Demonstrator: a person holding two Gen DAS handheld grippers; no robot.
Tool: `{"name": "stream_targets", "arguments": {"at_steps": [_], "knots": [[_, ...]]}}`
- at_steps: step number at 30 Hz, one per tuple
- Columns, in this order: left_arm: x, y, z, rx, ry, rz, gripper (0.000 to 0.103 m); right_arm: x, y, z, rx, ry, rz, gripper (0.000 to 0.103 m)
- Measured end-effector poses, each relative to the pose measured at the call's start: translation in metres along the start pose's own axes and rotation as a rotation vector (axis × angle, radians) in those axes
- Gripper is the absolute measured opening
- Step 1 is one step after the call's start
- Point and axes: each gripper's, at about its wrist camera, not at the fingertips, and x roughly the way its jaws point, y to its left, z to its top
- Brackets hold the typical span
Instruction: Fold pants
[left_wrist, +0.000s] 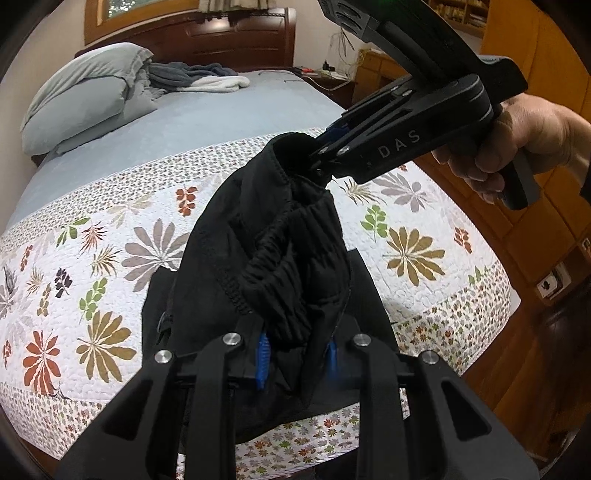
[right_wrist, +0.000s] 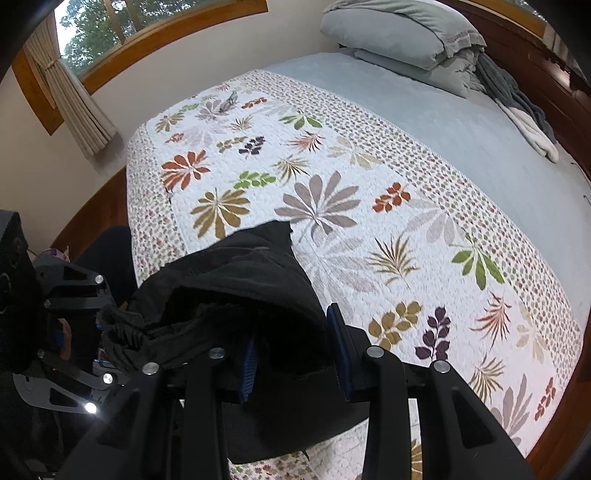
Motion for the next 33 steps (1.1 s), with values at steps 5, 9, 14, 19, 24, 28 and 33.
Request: {"name": "stream_targets", "arguments": {"at_steps": [5, 9, 14, 19, 24, 28, 33], "knots": [[0.017, -0.013, -0.003, 0.021, 0.029, -0.016, 0.022, 0.007, -0.012, -0.018, 0.021, 0.008, -0.005, 0.035], [0.028, -0.022, -0.005, 0.043, 0.047, -0.020, 0.022, 0.012, -0.022, -0.032, 0.034, 0.015, -0.007, 0.035], [0.044, -0.033, -0.007, 0.065, 0.073, -0.024, 0.022, 0.019, -0.032, -0.045, 0.040, 0.022, -0.014, 0.035], [0.059, -0.041, -0.011, 0.079, 0.099, -0.034, 0.022, 0.028, -0.039, -0.059, 0.041, 0.034, -0.021, 0.035], [0.076, -0.051, -0.018, 0.091, 0.127, -0.043, 0.022, 0.037, -0.045, -0.074, 0.035, 0.051, -0.035, 0.035], [0.090, -0.056, -0.023, 0.098, 0.152, -0.052, 0.022, 0.047, -0.048, -0.085, 0.026, 0.064, -0.052, 0.035], [0.104, -0.058, -0.029, 0.105, 0.179, -0.064, 0.022, 0.059, -0.050, -0.098, 0.006, 0.069, -0.075, 0.035]]}}
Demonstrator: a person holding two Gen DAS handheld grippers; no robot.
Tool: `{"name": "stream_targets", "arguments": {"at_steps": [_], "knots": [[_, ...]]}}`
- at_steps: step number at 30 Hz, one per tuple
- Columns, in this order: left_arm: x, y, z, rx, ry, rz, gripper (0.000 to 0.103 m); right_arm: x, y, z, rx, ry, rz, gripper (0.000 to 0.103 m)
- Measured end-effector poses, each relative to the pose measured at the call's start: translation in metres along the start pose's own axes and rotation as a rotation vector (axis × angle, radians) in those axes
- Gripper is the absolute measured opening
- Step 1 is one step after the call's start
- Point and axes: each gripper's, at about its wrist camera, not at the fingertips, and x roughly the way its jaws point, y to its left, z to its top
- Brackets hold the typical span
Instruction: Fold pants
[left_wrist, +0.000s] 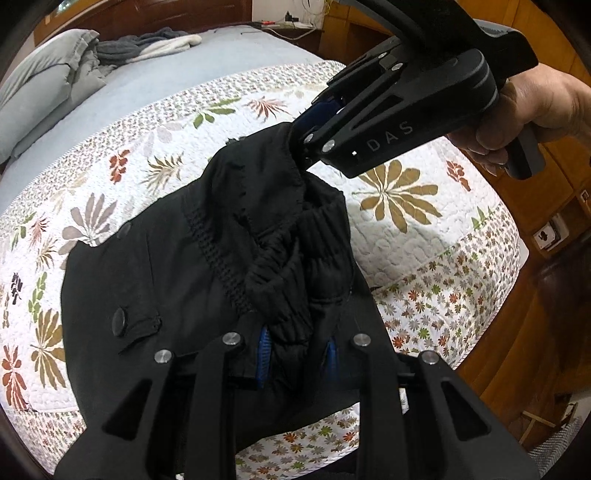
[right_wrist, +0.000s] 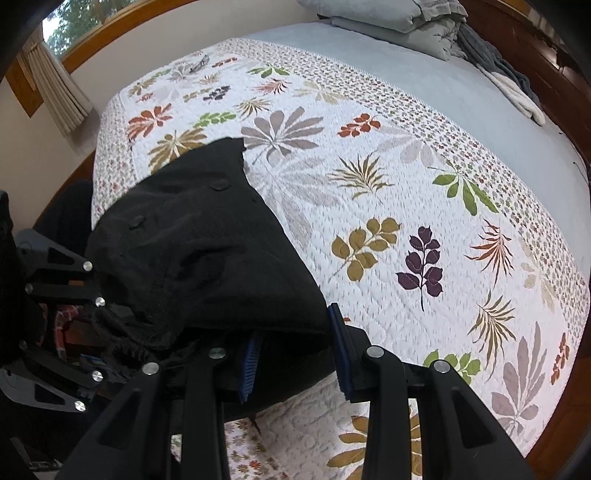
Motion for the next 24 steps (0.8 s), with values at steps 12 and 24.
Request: {"name": "stream_targets", "arguments": {"at_steps": [12, 24], "knots": [[0.031, -0.004, -0.008, 0.009, 0.032, -0.011, 0.022, 0.023, -0.012, -0.020, 0.003, 0.010, 0.002, 0.035], [0.046, -0.011, -0.011, 0.038, 0.059, 0.004, 0.024, 0.028, -0.026, -0.042, 0.130, -0.051, 0.030, 0.035]]}}
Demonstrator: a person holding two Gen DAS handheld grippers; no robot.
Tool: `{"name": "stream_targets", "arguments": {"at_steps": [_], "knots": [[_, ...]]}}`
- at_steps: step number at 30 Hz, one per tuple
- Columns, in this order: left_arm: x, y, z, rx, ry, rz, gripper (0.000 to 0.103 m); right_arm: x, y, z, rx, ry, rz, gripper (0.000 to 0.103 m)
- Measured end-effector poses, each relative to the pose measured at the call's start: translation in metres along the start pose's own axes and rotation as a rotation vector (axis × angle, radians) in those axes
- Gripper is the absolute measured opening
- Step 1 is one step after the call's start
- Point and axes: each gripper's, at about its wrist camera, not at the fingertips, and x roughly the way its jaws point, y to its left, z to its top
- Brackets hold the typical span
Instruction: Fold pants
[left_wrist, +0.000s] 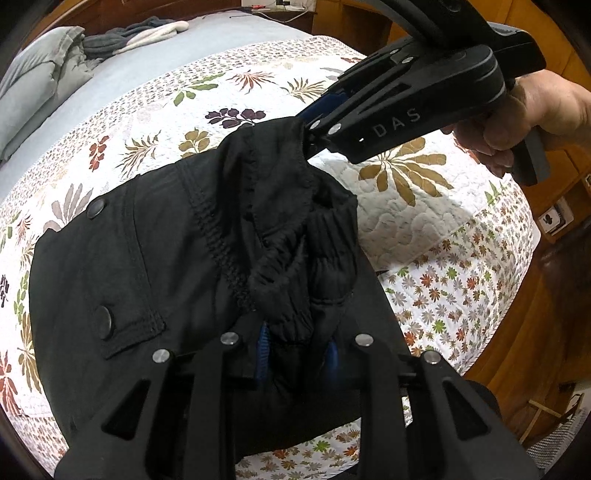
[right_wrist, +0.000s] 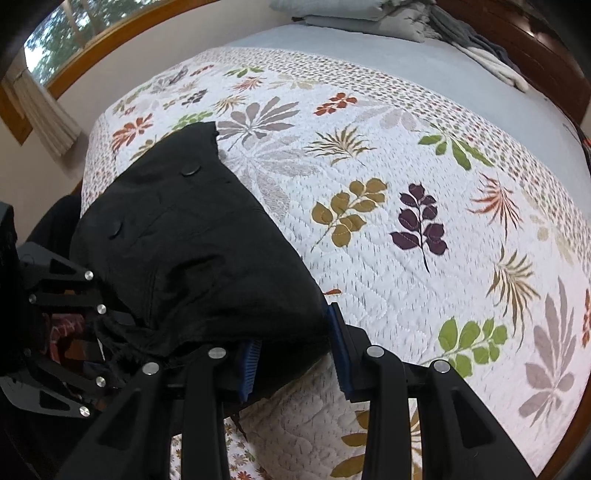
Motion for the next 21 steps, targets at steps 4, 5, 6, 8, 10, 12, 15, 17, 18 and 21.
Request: {"name": "stream_targets", "arguments": {"at_steps": [4, 5, 6, 8, 10, 12, 15, 17, 18, 21], "knots": [[0.004, -0.003, -0.001, 0.007, 0.008, 0.002, 0.027, -0.004, -0.003, -0.007, 0.045, -0.007, -0.027, 0.035], [0.005, -0.004, -0.001, 0.008, 0.010, 0.002, 0.030, -0.007, -0.005, -0.010, 0.064, -0.015, -0.035, 0.036], [0.005, -0.005, -0.002, 0.007, 0.008, 0.001, 0.032, -0.013, -0.008, -0.015, 0.102, -0.039, -0.031, 0.036], [0.007, -0.007, -0.003, 0.008, 0.005, -0.006, 0.041, -0.022, -0.013, -0.025, 0.167, -0.077, -0.030, 0.036], [0.009, -0.012, -0.005, 0.029, 0.004, -0.019, 0.054, -0.033, -0.017, -0.035, 0.240, -0.116, -0.030, 0.036], [0.010, -0.020, -0.007, 0.061, -0.003, -0.024, 0.065, -0.048, -0.021, -0.046, 0.357, -0.172, -0.008, 0.041], [0.010, -0.026, -0.011, 0.095, -0.026, -0.062, 0.081, -0.068, -0.023, -0.058, 0.540, -0.271, 0.062, 0.055], [0.004, -0.025, -0.015, 0.091, -0.044, -0.096, 0.083, -0.075, -0.020, -0.058, 0.621, -0.313, 0.112, 0.057], [-0.005, -0.022, -0.018, 0.081, -0.054, -0.127, 0.083, -0.077, -0.018, -0.057, 0.661, -0.335, 0.136, 0.057], [-0.035, -0.012, -0.032, 0.052, -0.106, -0.187, 0.085, -0.073, -0.008, -0.050, 0.726, -0.376, 0.217, 0.061]]}}
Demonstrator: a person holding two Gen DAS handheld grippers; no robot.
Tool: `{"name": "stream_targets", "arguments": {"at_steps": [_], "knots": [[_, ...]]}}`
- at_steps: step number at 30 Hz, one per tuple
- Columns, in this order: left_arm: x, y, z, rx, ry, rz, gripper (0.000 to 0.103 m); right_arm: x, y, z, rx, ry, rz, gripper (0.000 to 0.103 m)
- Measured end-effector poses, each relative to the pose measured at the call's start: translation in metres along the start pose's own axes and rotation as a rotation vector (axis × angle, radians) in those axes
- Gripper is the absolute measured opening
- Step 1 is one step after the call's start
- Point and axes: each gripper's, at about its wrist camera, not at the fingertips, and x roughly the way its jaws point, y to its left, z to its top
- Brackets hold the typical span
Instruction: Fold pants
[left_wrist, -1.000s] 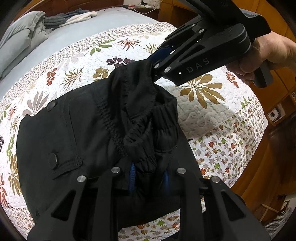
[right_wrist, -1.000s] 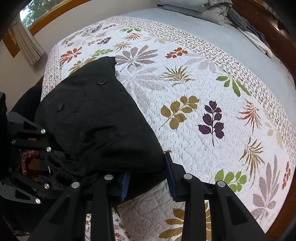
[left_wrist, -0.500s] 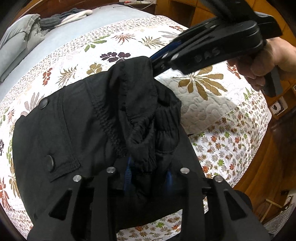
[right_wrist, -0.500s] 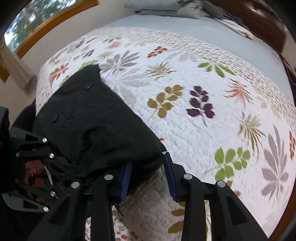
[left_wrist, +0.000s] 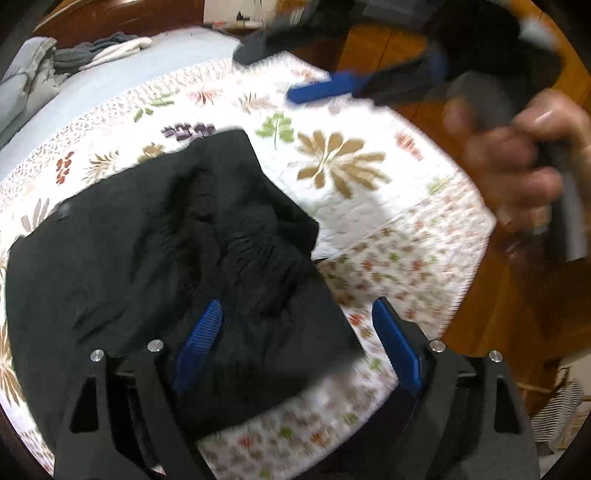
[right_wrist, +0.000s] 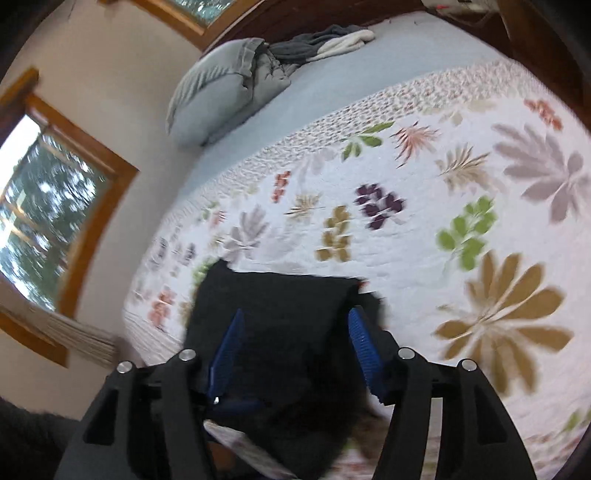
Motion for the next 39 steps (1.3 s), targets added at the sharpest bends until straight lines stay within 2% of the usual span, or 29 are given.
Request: {"name": "stream_targets", "arguments": {"at_steps": [2, 4, 7, 9, 10, 12, 14, 15, 16, 18, 20, 21, 24, 27, 29, 30, 33, 35, 39], "knots": [[-0.030, 0.008, -0.012, -0.027, -0.064, -0.016, 0.090, 0.008, 0.009, -0.006, 0.034, -0.009, 0.079, 0.061], [-0.054, 0.023, -0.022, -0.078, -0.093, -0.025, 0.090, 0.022, 0.018, -0.013, 0.066, -0.008, 0.148, 0.061], [-0.077, 0.049, -0.037, -0.166, -0.099, -0.013, 0.090, 0.044, 0.021, -0.024, 0.100, 0.009, 0.149, 0.062], [-0.088, 0.066, -0.047, -0.207, -0.094, 0.017, 0.090, 0.059, 0.011, -0.033, 0.143, 0.034, 0.093, 0.062], [-0.094, 0.075, -0.054, -0.234, -0.094, 0.031, 0.090, 0.062, 0.005, -0.036, 0.158, 0.039, 0.073, 0.059], [-0.101, 0.089, -0.064, -0.272, -0.092, 0.048, 0.090, 0.068, -0.016, -0.046, 0.213, 0.054, 0.034, 0.045], [-0.108, 0.103, -0.075, -0.316, -0.092, 0.057, 0.090, 0.067, -0.034, -0.055, 0.271, 0.049, 0.011, 0.025], [-0.110, 0.110, -0.078, -0.339, -0.091, 0.057, 0.090, 0.066, -0.041, -0.060, 0.304, 0.043, 0.015, 0.024], [-0.111, 0.119, -0.082, -0.372, -0.086, 0.056, 0.090, 0.065, -0.045, -0.063, 0.331, 0.038, 0.023, 0.024], [-0.112, 0.132, -0.088, -0.416, -0.074, 0.052, 0.090, 0.057, -0.040, -0.066, 0.338, 0.023, 0.022, 0.031], [-0.115, 0.148, -0.095, -0.460, -0.076, 0.043, 0.090, 0.044, -0.028, -0.067, 0.321, -0.015, 0.001, 0.061], [-0.117, 0.155, -0.098, -0.489, -0.076, 0.035, 0.090, 0.033, -0.018, -0.069, 0.306, -0.045, -0.020, 0.064], [-0.120, 0.182, -0.110, -0.594, -0.070, 0.004, 0.090, 0.016, 0.000, -0.079, 0.305, -0.089, 0.027, 0.067], [-0.124, 0.204, -0.120, -0.688, -0.063, -0.014, 0.091, 0.020, 0.011, -0.095, 0.289, -0.072, 0.062, 0.068], [-0.128, 0.215, -0.125, -0.716, -0.054, -0.010, 0.091, 0.028, 0.008, -0.103, 0.300, -0.053, 0.047, 0.067], [-0.130, 0.219, -0.127, -0.722, -0.052, -0.007, 0.091, 0.033, 0.003, -0.109, 0.313, -0.047, 0.013, 0.067], [-0.133, 0.233, -0.129, -0.743, -0.049, -0.013, 0.091, 0.036, -0.013, -0.118, 0.368, -0.048, -0.009, 0.060], [-0.133, 0.248, -0.129, -0.777, -0.053, -0.047, 0.091, 0.037, -0.017, -0.121, 0.372, -0.043, -0.019, 0.056], [-0.121, 0.281, -0.123, -0.834, -0.030, -0.130, 0.091, 0.034, -0.023, -0.121, 0.379, -0.030, 0.011, 0.057]]}}
